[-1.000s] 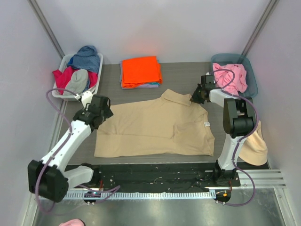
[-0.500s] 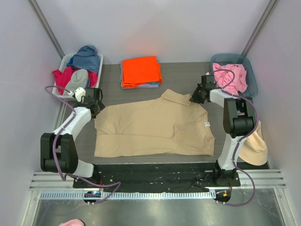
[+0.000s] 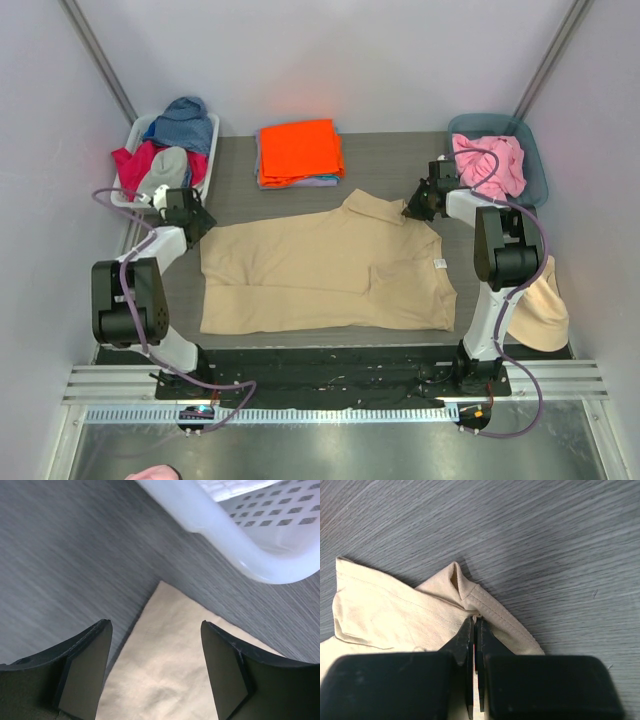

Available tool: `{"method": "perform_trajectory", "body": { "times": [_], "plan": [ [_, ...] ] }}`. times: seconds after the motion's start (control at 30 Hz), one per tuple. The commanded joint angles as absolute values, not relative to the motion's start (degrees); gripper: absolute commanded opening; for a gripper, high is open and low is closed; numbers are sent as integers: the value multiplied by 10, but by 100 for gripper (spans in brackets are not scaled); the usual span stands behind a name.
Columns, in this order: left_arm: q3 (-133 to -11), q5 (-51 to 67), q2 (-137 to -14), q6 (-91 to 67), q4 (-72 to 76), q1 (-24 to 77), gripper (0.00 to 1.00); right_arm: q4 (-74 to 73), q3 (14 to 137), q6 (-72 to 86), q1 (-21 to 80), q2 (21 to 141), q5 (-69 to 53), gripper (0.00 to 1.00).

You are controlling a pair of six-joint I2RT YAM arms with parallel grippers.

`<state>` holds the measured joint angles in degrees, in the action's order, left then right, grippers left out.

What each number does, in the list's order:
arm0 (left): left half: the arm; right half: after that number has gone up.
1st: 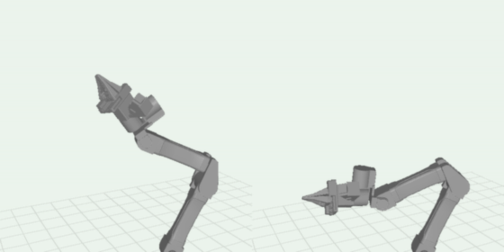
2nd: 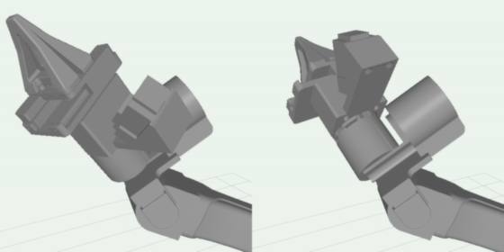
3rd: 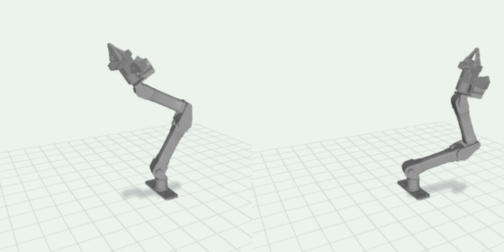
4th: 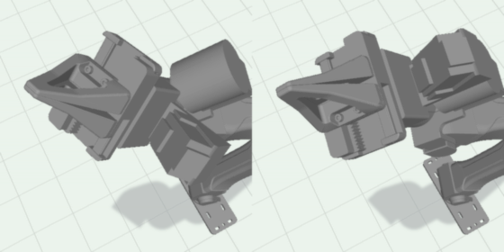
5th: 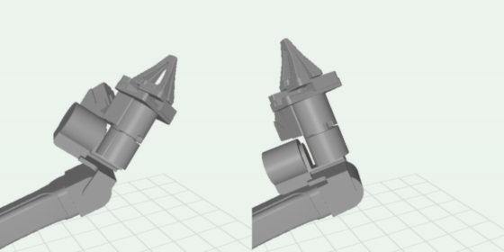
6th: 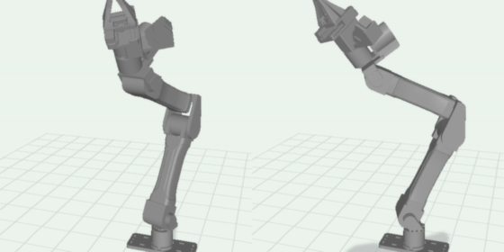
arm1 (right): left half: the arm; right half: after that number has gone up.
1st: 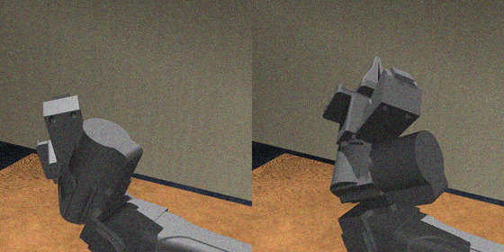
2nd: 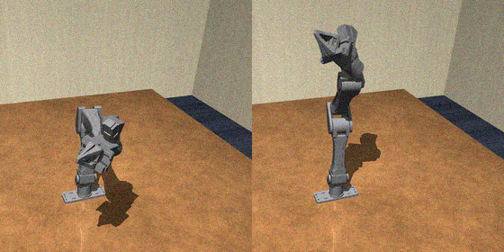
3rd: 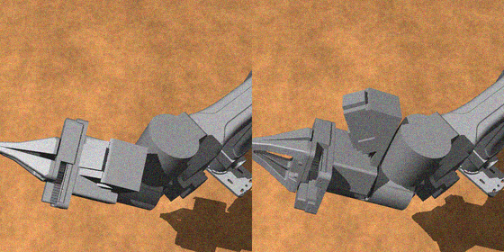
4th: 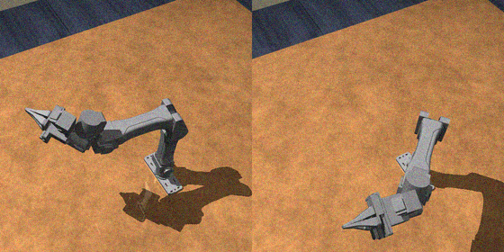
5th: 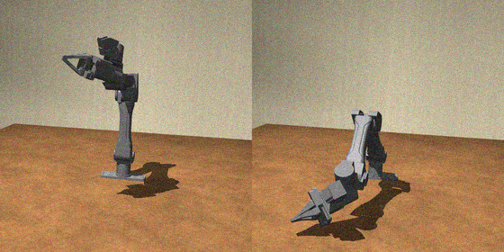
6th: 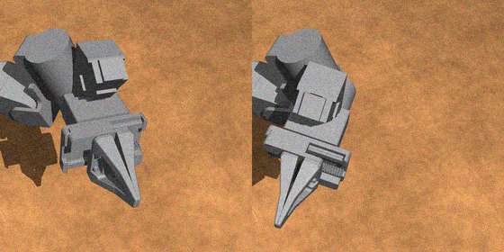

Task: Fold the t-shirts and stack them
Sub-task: Fold the tshirt

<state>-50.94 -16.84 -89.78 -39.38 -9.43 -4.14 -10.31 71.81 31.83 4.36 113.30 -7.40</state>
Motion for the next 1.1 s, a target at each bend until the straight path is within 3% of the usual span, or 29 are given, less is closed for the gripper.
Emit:
{"method": "perform_trajectory", "body": {
  "times": [0.0, 0.57, 1.07],
  "plan": [
    [-509, -127, -923, -377, -13, -41, 76, -91, 738, 322, 42, 1139, -82, 1],
    [-650, -161, -1040, -367, -154, -42, 67, -91, 739, 328, 33, 1139, -92, 1],
    [-647, -184, -1042, -394, -215, -41, 62, -91, 739, 336, 24, 1131, -106, 1]
  ]
}}
